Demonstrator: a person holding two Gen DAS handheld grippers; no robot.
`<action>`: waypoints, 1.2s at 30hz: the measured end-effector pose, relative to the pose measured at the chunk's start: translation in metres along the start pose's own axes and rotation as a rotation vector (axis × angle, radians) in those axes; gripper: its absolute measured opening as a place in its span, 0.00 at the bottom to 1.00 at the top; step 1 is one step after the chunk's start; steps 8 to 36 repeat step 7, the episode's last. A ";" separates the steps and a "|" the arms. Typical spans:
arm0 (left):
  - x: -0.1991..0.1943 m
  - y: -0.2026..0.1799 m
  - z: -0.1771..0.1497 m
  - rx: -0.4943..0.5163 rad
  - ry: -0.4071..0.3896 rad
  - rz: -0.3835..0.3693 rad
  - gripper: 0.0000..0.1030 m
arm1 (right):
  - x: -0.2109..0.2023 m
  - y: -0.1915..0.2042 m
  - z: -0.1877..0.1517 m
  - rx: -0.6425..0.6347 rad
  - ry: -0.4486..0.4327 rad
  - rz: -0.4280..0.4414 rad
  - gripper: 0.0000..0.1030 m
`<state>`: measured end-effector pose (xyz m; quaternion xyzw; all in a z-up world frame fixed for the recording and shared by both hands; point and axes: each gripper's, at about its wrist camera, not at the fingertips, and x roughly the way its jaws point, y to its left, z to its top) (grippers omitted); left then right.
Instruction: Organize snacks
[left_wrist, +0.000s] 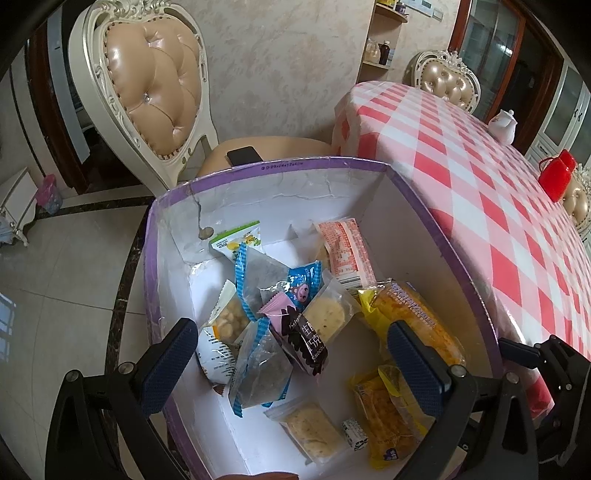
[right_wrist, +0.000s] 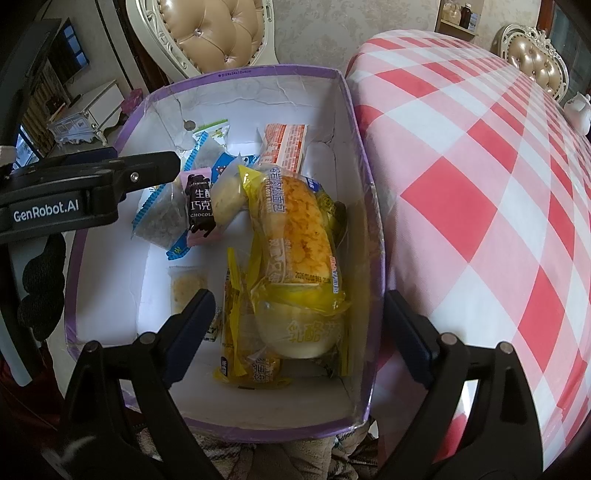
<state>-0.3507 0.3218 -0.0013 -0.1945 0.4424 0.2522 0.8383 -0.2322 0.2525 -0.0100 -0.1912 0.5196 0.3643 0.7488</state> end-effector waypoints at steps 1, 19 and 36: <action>0.000 0.000 0.000 -0.002 0.001 0.000 1.00 | 0.000 0.000 0.000 0.000 0.000 0.000 0.90; -0.001 -0.001 -0.002 -0.002 -0.019 0.017 1.00 | 0.000 0.000 0.000 0.000 -0.001 0.001 0.90; -0.001 -0.001 -0.002 -0.002 -0.019 0.017 1.00 | 0.000 0.000 0.000 0.000 -0.001 0.001 0.90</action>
